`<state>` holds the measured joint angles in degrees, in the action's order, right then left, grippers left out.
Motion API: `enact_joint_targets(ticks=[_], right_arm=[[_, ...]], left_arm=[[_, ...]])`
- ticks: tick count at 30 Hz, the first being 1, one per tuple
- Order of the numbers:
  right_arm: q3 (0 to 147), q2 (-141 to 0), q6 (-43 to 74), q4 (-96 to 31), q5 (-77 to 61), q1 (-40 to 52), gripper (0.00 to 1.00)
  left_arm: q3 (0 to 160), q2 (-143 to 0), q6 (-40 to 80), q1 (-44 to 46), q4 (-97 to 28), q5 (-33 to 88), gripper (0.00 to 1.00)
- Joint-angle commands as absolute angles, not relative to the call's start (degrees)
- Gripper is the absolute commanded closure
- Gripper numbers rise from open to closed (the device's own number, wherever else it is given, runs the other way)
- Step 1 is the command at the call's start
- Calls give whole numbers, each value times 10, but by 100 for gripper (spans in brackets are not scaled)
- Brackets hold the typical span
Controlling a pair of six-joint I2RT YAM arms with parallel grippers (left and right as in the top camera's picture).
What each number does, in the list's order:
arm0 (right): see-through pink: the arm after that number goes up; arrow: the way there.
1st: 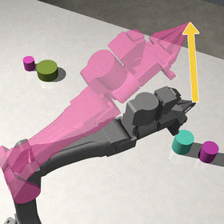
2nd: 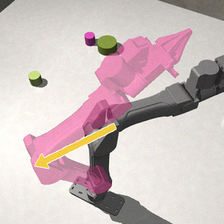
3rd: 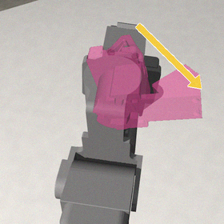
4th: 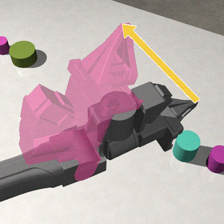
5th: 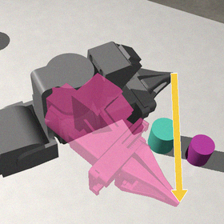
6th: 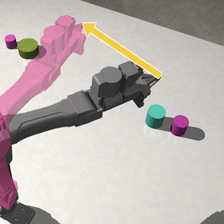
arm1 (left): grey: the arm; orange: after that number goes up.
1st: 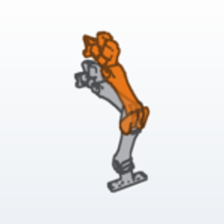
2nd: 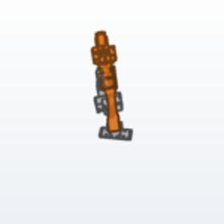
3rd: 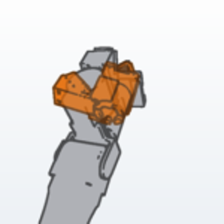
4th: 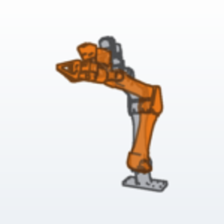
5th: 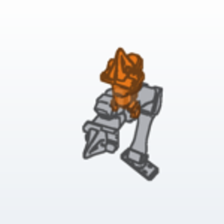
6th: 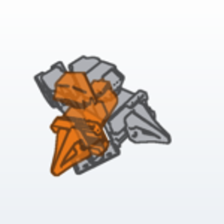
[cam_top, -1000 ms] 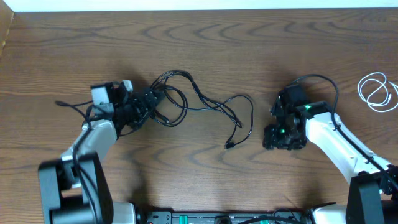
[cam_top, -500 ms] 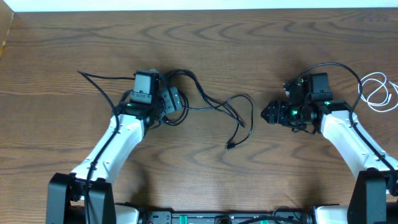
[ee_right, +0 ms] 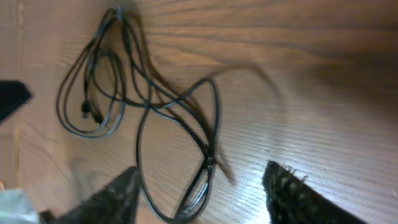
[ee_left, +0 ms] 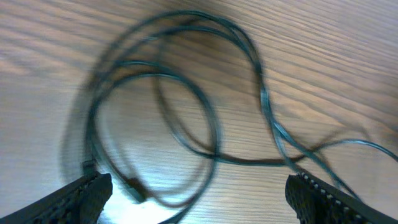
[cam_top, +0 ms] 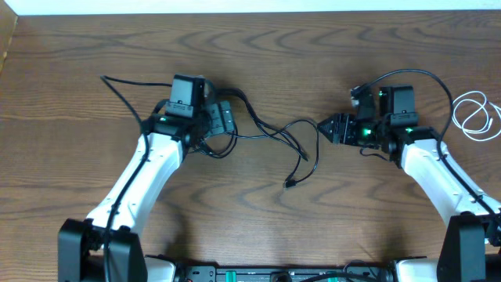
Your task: Untangle cables
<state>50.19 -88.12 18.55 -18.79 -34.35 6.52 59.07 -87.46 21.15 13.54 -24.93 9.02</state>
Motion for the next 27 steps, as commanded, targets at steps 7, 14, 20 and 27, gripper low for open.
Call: enact_joint_targets(ticks=[7,14,20,27], right_arm=[[505,-884,193,-190,-292,106,51],[505,-897,193,-187,-276,130,54],[505,-930,193,-175,-271,135,53],[505,-968,193,-149,-289,137,54]], left_arm=[[598,-972,227,182,-173,137,5],[598,-1020,261,213,-93,137,6],[598,-1053,271,236,-58,113,13],[598,-1087,282,243,-53,64,16]])
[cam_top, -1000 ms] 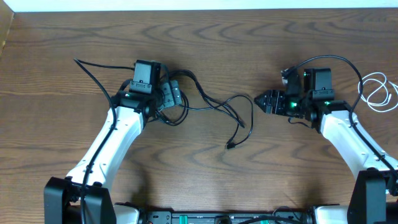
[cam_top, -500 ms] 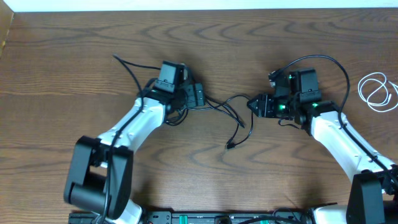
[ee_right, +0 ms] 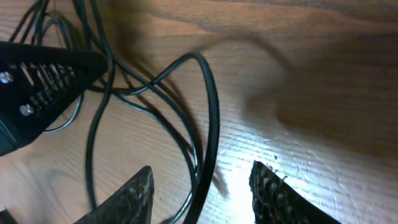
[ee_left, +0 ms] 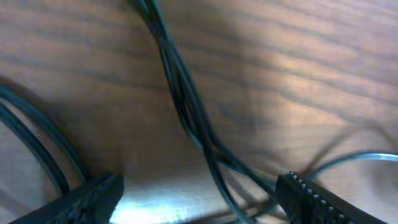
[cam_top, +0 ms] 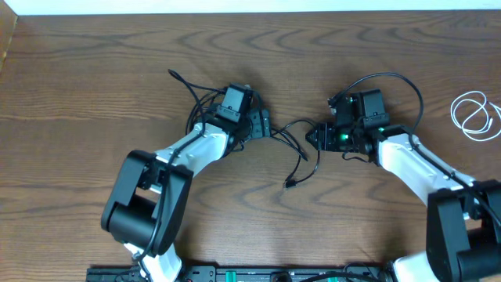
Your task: Untangle cables
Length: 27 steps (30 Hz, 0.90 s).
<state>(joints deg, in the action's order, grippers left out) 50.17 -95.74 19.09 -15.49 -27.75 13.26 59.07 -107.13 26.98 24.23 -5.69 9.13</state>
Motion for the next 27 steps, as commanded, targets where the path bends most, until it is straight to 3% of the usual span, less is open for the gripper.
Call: enact_joint_targets(ticks=[1,9,13,19,22,24,27], right_arm=[[505,-969,192,-148,-287,137,55],[505,-969,169,-143,-285,136,64],[505,-969,167,-143,-284,137,70],[505,-969,166,-161,-247,137,79],[505,-969,166,-168,-239,137,80],[505,-969,167,-171,-239,138,82],[505,-969,167,-171,-239,139,97]], left_arm=[[598,-1091,283,243,-48,64,20],[598,-1117,329,244,-24,64,24],[598,-1129,333,250,-21,64,45],[598,-1151,334,258,-11,64,50],[598,-1163,333,259,-10,64,65],[598,-1166,333,259,-12,64,91],[598,-1165,333,259,-12,64,92]])
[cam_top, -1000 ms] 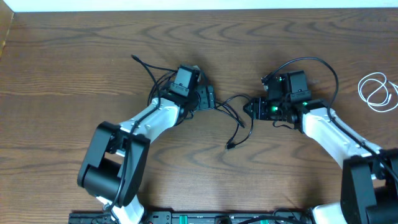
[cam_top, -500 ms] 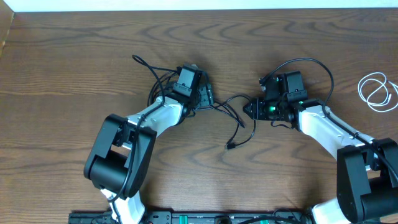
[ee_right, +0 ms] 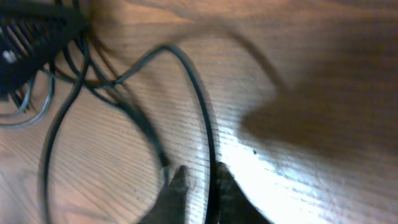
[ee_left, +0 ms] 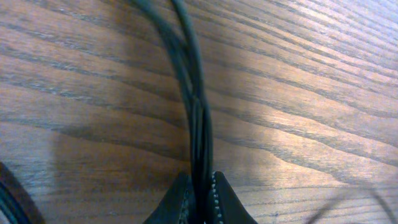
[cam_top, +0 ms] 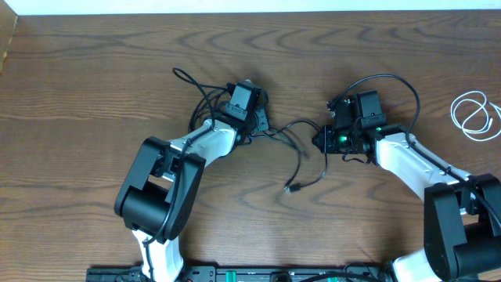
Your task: Untangle cables
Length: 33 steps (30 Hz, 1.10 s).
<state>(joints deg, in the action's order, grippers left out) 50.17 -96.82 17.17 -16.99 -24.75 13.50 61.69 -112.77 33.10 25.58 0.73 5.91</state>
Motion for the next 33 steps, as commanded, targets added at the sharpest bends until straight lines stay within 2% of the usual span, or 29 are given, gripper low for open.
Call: enact_joint_targets(ticks=[1,17,21,25,28,33], right_arm=[[505,-969,167,-171,-239,139,99],[505,-969,167,-178,-240,140,99],[505,-969,167,-178,-312,140,99],[505,-969,167,-177,-420,141,99],[505,-969,167,-173,-441,148,99],[505,-969,166,-155,-441,176,99]], left_arm=[[598,-1161,333,259,-12,64,93],[599,-955,426,258,-11,70,93],[599,-935,425,258,23,53,93],[599,-939,425,256,32,-26,93],[599,-943,425,247,41,-71,92],[599,-943,426,221,90,-71,92]])
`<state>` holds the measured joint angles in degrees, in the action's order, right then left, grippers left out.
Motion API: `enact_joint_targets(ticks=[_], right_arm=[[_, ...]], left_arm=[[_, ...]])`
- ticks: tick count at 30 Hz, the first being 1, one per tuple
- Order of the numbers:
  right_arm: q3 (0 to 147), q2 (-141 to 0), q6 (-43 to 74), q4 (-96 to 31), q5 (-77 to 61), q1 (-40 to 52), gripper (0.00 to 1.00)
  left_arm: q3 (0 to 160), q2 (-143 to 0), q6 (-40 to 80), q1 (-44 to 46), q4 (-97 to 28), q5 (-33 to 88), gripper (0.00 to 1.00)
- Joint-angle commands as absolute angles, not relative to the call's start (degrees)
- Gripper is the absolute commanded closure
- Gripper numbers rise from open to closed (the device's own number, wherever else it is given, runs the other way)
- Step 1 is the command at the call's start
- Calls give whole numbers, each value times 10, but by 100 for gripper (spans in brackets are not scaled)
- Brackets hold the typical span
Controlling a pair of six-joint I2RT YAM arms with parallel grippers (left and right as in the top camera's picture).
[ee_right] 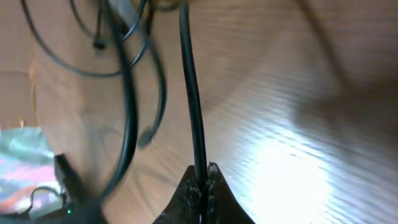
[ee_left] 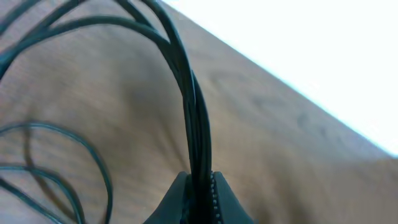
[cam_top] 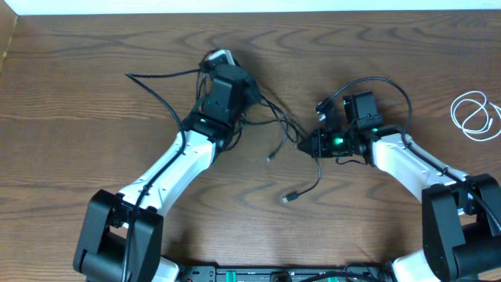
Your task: Untangle cables
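Note:
A tangle of thin black cables [cam_top: 266, 125] lies on the wooden table between the two arms, with loose plug ends at the middle and lower middle. My left gripper [cam_top: 235, 102] [ee_left: 200, 186] is shut on a bundle of several black strands [ee_left: 189, 106], lifted above the table. My right gripper [cam_top: 307, 146] [ee_right: 203, 180] is shut on a single black cable [ee_right: 189, 81] that runs away toward the tangle. One strand trails far left across the table [cam_top: 149, 76].
A coiled white cable [cam_top: 475, 114] lies at the right edge of the table. The table's far edge meets a white strip [cam_top: 250, 6] at the top. Both white arms reach in from the near edge.
My left gripper has moved up and left with its bundle, raised off the table, and the tangle is spread out. My right gripper, still shut on its cable, has shifted a little left.
First both grippers stood open, the left over a coil at the left, the right beside the tangle's right end. Then both had closed in on the middle strands, still open. Then each was shut on cable. Now the cables are drawn apart and lie more spread.

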<state>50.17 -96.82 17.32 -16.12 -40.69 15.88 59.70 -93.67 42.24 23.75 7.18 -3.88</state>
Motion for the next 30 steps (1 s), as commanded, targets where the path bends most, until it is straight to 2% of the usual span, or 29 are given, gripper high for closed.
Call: enact_joint_targets(ticks=[1,8,11,16,22,30], right_arm=[[505,-969,166,-151,-441,182,99],[505,-969,166,-117,-442,231,99],[505,-969,128,-92,-485,258,99],[505,-969,114,-70,-501,286,99],[505,-969,107,-66,-528,278,99],[505,-969,104,-78,-531,229,99]], left_arm=[[599,-943,427,217,100,-69,92],[599,-943,439,197,172,-69,92],[599,-943,438,193,177,-74,92],[599,-944,438,196,140,-76,92],[598,-959,438,198,77,-67,92],[598,-1013,410,224,57,79,92]])
